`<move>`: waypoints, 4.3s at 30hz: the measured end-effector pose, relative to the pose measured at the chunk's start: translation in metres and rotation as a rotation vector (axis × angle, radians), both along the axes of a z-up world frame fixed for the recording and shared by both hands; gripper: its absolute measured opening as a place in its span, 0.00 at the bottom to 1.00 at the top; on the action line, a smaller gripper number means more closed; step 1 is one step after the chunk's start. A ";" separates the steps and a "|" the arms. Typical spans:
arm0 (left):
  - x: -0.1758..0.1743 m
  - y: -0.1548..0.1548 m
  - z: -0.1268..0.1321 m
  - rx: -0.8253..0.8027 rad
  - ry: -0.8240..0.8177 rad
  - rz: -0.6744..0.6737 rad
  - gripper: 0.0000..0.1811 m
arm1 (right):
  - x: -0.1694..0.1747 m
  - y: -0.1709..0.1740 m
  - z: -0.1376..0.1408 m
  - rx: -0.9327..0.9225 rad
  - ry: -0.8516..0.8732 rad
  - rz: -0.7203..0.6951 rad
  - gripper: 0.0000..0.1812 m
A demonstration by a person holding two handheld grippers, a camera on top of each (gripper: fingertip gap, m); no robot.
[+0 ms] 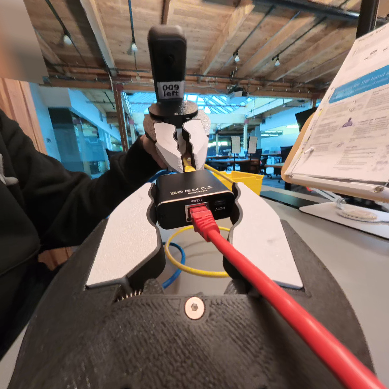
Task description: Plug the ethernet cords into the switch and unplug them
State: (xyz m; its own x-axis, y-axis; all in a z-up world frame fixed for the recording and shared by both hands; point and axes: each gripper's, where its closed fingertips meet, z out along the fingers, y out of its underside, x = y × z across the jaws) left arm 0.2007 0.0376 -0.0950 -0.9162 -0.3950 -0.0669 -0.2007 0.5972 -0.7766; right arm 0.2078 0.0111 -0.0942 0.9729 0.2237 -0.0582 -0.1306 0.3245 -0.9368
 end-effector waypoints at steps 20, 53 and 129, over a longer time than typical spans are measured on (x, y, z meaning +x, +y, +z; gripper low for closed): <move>0.006 -0.017 0.021 -0.330 0.114 -0.009 0.06 | 0.009 -0.016 0.024 0.208 0.082 -0.030 0.38; 0.001 -0.004 0.023 -0.111 -0.077 0.038 0.03 | 0.011 -0.022 0.031 0.264 0.059 -0.058 0.38; 0.025 0.080 0.076 -0.388 -0.206 0.318 0.20 | 0.228 -0.049 0.121 -0.473 -0.493 -0.543 0.37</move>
State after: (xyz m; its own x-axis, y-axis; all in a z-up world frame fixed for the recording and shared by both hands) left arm 0.2262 0.1174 -0.0192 -0.7308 -0.6821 -0.0265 -0.1451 0.1932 -0.9704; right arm 0.4357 -0.0381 0.0271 0.8766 -0.2199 0.4279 0.3850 -0.2127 -0.8981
